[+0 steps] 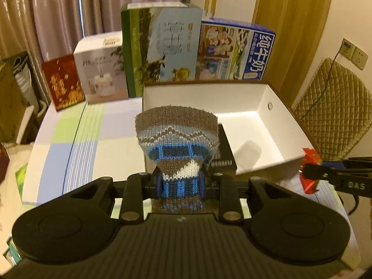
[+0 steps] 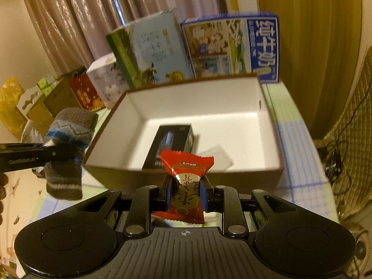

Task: Organize objects
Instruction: 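Release the knit pouch into the brown box with the left tool while the right tool drops the candy in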

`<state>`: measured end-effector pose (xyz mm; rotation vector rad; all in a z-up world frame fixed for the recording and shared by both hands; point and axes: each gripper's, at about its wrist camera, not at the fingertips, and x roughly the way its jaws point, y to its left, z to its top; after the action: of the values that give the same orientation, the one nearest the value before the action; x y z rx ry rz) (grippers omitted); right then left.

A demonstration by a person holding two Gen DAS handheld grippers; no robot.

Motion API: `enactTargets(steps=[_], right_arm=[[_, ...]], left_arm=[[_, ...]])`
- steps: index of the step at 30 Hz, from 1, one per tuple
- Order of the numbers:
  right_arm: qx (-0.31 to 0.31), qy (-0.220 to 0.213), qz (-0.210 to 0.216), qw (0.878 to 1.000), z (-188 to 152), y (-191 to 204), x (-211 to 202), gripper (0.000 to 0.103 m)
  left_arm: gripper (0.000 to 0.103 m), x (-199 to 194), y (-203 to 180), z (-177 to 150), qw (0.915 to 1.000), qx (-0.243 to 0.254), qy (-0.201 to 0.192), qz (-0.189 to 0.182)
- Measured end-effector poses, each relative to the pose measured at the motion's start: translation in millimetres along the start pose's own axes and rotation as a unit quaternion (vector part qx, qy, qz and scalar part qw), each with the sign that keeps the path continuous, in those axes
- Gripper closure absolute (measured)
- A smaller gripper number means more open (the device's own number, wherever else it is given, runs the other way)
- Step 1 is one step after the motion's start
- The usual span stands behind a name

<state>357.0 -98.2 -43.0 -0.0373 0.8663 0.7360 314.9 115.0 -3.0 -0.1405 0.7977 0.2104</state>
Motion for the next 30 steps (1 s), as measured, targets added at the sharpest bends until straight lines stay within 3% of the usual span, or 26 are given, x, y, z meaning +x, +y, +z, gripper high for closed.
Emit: enactTargets(steps=[10,30], right_arm=[[-0.009,-0.006,0.0,1.0,42,-33,17,0.082],[-0.008,0.041,-0.012,0.999,69,-64,83,0.082]], left_arm=[[0.079,52,-17,43,0.9991,0.018,0.021,0.031],[0.078,153,-18,54,0.9904,0.052,0.109,0.068]])
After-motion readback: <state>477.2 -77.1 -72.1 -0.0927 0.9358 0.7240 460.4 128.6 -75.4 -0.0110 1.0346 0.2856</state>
